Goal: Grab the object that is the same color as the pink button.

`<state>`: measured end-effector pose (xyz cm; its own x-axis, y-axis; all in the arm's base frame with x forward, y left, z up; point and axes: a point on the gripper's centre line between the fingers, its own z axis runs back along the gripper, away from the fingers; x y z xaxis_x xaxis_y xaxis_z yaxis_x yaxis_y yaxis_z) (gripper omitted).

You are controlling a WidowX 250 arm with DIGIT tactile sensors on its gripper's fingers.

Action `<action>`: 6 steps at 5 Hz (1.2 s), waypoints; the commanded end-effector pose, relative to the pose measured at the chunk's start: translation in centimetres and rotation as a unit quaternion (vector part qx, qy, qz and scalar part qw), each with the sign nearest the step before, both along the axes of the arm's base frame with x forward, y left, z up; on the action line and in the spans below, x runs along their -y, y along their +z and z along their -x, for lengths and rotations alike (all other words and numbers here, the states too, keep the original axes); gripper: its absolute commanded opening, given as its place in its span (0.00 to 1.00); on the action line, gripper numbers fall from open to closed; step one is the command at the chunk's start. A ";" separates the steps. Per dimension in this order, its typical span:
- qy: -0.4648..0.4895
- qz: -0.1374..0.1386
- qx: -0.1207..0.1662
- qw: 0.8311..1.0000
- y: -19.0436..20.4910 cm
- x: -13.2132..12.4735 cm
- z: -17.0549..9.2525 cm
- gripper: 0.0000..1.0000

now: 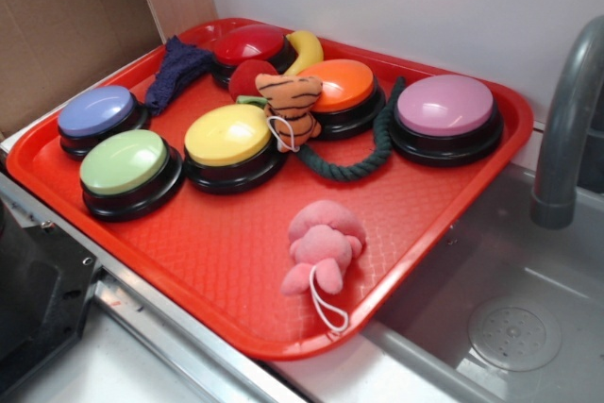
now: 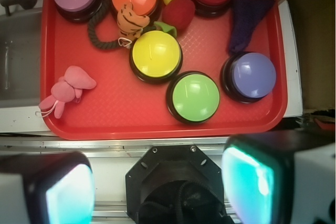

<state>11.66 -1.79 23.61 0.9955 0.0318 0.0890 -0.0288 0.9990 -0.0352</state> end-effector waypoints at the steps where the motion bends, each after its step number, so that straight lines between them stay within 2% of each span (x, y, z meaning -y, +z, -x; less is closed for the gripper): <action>1: 0.000 0.000 0.000 1.000 0.0 0.0 0.0 1.00; 2: 0.023 0.040 0.017 0.999 -1.3 0.8 -3.0 1.00; 3: 0.043 0.072 0.015 0.996 -3.5 2.5 -5.7 1.00; 4: 0.030 0.089 0.012 0.995 -7.1 4.8 -8.3 1.00; 6: 0.091 0.195 -0.005 0.977 -11.8 8.3 -8.0 1.00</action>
<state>19.15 -9.56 10.87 0.9697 0.2441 -0.0049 -0.2264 0.8917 -0.3918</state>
